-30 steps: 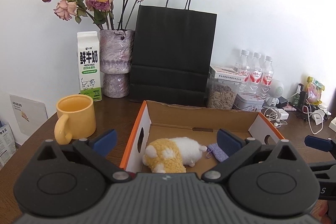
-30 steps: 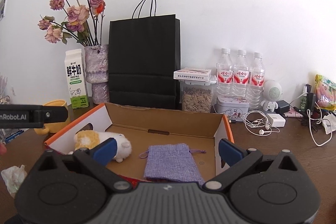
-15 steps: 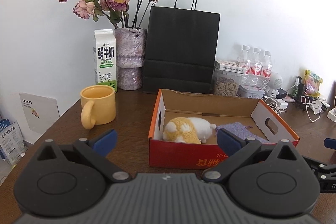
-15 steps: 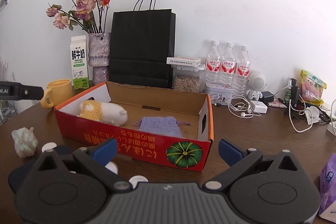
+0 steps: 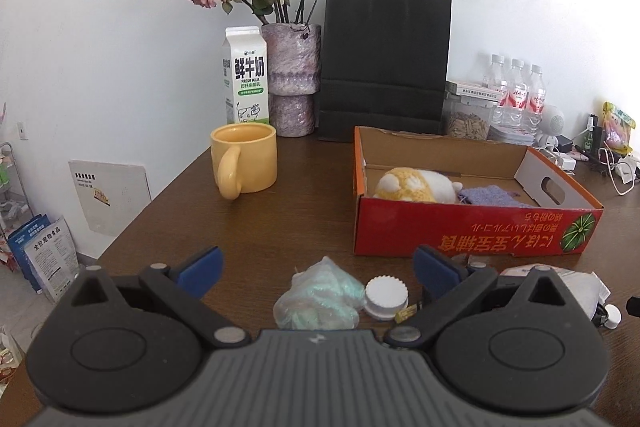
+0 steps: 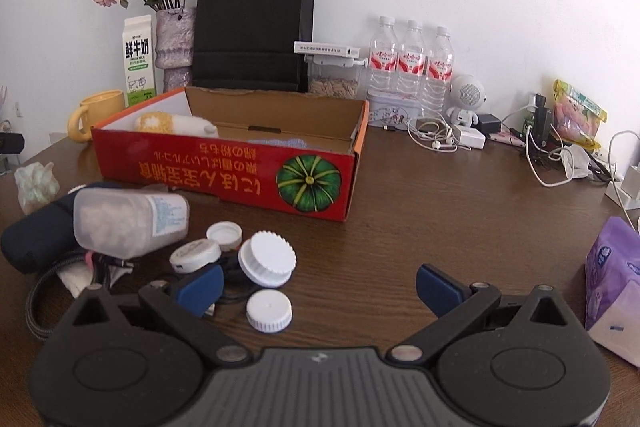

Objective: Organize objects
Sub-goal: 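Move the right gripper to a white bottle cap and close on it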

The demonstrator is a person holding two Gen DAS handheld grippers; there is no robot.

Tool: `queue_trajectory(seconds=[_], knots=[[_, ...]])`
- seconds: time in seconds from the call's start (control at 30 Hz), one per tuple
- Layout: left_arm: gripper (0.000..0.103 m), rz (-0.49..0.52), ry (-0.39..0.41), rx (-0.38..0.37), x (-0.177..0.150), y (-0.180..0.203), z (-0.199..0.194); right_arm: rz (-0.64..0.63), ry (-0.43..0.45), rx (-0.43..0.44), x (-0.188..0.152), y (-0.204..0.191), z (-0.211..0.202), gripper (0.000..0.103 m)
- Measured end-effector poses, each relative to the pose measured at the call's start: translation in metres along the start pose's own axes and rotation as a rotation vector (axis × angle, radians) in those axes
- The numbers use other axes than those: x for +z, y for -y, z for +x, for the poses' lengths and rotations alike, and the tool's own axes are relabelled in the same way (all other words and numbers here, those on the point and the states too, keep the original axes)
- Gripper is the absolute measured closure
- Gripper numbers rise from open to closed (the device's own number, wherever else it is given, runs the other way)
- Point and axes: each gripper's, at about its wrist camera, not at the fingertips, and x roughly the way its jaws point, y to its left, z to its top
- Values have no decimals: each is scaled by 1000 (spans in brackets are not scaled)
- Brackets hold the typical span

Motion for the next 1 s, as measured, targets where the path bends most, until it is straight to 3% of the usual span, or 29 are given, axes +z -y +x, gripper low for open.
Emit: queue_trajectory(seconds=[0.27, 0.6, 0.67, 0.77, 0.83, 0.87, 1.0], knots=[[0, -5, -50, 39, -21, -16, 1, -30, -61, 7, -14, -4, 13, 4], [0, -38, -79, 52, -31, -30, 3, -16, -82, 68, -11, -7, 26, 27], [0, -41, -81, 52, -32, -31, 3, -8, -81, 82, -10, -6, 27, 32], [0, -41, -80, 48, -31, -31, 4, -6, -72, 112, -11, -6, 25, 49], [0, -41, -81, 44, -31, -30, 5, -7, -64, 130, -11, -7, 24, 70], [0, -41, -82, 42, -31, -29, 6, -9, -62, 130, -11, -8, 24, 75], [0, -44, -84, 39, -31, -27, 11, -12, -58, 119, -11, -10, 22, 76]])
